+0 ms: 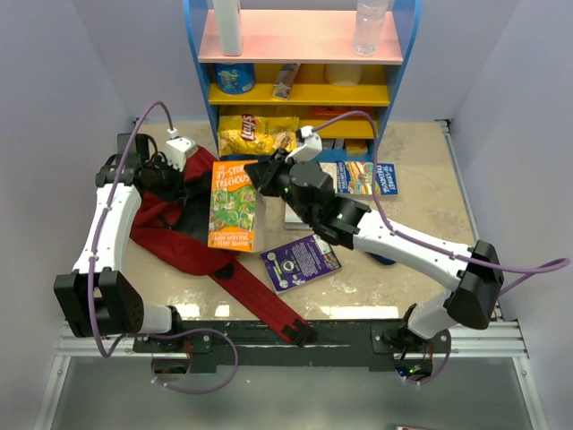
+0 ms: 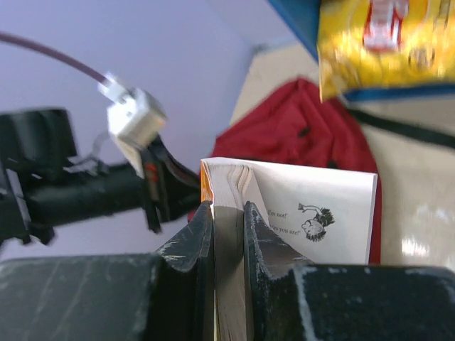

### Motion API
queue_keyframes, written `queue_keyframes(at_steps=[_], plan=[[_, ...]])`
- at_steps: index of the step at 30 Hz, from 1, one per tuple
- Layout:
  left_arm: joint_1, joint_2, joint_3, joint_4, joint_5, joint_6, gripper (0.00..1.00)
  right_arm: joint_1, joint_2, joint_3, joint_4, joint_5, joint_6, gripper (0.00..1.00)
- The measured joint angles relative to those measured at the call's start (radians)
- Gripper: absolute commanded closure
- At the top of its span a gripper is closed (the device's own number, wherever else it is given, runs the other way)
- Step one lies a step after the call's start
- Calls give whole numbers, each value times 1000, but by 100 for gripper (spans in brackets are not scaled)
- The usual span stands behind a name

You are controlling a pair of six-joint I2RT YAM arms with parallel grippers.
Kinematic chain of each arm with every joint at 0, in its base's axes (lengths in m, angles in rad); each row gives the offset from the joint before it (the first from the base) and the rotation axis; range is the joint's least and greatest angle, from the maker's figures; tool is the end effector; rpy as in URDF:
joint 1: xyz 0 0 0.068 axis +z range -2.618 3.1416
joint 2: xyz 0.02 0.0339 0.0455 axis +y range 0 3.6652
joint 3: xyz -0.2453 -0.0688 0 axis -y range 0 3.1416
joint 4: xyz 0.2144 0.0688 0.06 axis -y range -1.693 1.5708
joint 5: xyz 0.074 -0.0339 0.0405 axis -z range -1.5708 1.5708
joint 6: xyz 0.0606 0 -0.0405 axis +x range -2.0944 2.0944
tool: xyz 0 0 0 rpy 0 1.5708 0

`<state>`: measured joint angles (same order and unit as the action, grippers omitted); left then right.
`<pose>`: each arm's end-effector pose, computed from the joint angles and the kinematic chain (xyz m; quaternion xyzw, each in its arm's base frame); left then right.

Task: Pack the student bag
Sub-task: Place the book in the student bag.

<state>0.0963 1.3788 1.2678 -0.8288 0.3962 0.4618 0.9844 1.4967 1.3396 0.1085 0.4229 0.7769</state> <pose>0.2706 0.0026 0.2853 0.2294 0.9054 -0.0961 0.3440 0.2156 0.2795 0.3776 0.0707 0.7191 0.4233 0.5465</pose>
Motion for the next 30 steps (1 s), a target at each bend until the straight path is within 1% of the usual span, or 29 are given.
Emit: queue_keyframes(at_steps=[6,9,13,17,19,24,30], plan=[[-6,-51,-20,-64,72,54,100,11,12,-171,5,-48,136,100],[-6,-75,-43,-116,107,106,100,9,68,-194,21,-68,182,100],[-6,-104,-68,-184,150,174,100,5,181,-184,60,-108,239,100],[-6,-132,-97,-214,179,217,100,3,298,-146,84,-166,316,100],[-6,-140,-106,-227,196,240,100,3,329,-134,93,-185,353,100],[-6,-148,-119,-264,241,316,100,-4,389,-103,148,-187,461,100],[-6,-148,-123,-281,262,398,100,-23,517,-5,251,-161,581,100]])
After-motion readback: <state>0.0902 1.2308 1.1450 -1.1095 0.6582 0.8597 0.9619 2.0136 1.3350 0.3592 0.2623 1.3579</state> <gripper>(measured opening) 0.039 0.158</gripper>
